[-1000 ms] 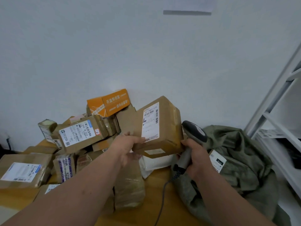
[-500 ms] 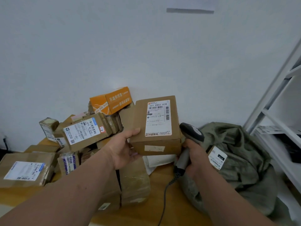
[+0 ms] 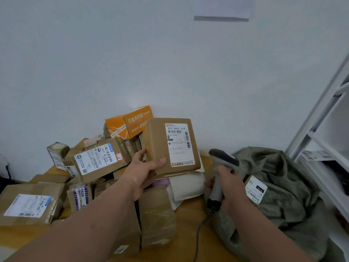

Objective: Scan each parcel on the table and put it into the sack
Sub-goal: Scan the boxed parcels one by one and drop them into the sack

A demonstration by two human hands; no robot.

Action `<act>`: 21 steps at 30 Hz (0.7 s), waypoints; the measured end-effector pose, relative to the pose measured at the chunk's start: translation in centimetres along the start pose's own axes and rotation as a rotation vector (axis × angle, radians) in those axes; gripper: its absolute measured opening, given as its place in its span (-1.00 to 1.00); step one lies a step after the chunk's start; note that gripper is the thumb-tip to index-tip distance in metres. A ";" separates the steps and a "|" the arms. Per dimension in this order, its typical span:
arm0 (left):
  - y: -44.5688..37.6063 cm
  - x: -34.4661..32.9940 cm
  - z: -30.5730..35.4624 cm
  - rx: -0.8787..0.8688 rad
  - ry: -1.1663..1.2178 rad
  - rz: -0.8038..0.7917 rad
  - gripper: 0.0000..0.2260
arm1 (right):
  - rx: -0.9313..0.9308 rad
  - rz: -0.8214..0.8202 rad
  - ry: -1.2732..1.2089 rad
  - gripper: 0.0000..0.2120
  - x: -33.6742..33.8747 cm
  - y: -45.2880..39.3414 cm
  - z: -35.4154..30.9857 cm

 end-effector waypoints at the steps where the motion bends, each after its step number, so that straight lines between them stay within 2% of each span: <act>1: -0.2 0.2 0.1 -0.023 -0.012 0.014 -0.21 | 0.011 -0.016 0.008 -0.87 -0.2 -0.1 -0.3; 5: -1.1 0.6 0.1 -0.079 -0.082 0.047 -0.02 | 0.086 -0.075 0.088 -0.83 -0.8 0.1 -1.6; 9: -1.2 -0.3 -0.1 -0.087 -0.120 0.005 -0.06 | 0.175 -0.155 0.128 -0.85 -1.7 1.6 -3.3; 12: -1.2 -1.0 -0.2 -0.091 -0.163 -0.004 -0.13 | 0.187 -0.206 0.164 -0.86 -2.2 2.0 -3.8; 21: -1.5 -1.8 -1.0 -0.090 -0.198 0.013 -0.15 | 0.201 -0.280 0.189 -0.82 -2.0 2.3 -4.7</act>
Point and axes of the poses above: each hand's wrist, its own y-axis away from the middle knuckle, its own x-axis out of the back of the hand, z = x × y, the point moved 9 cm from there along -y, towards the middle knuckle
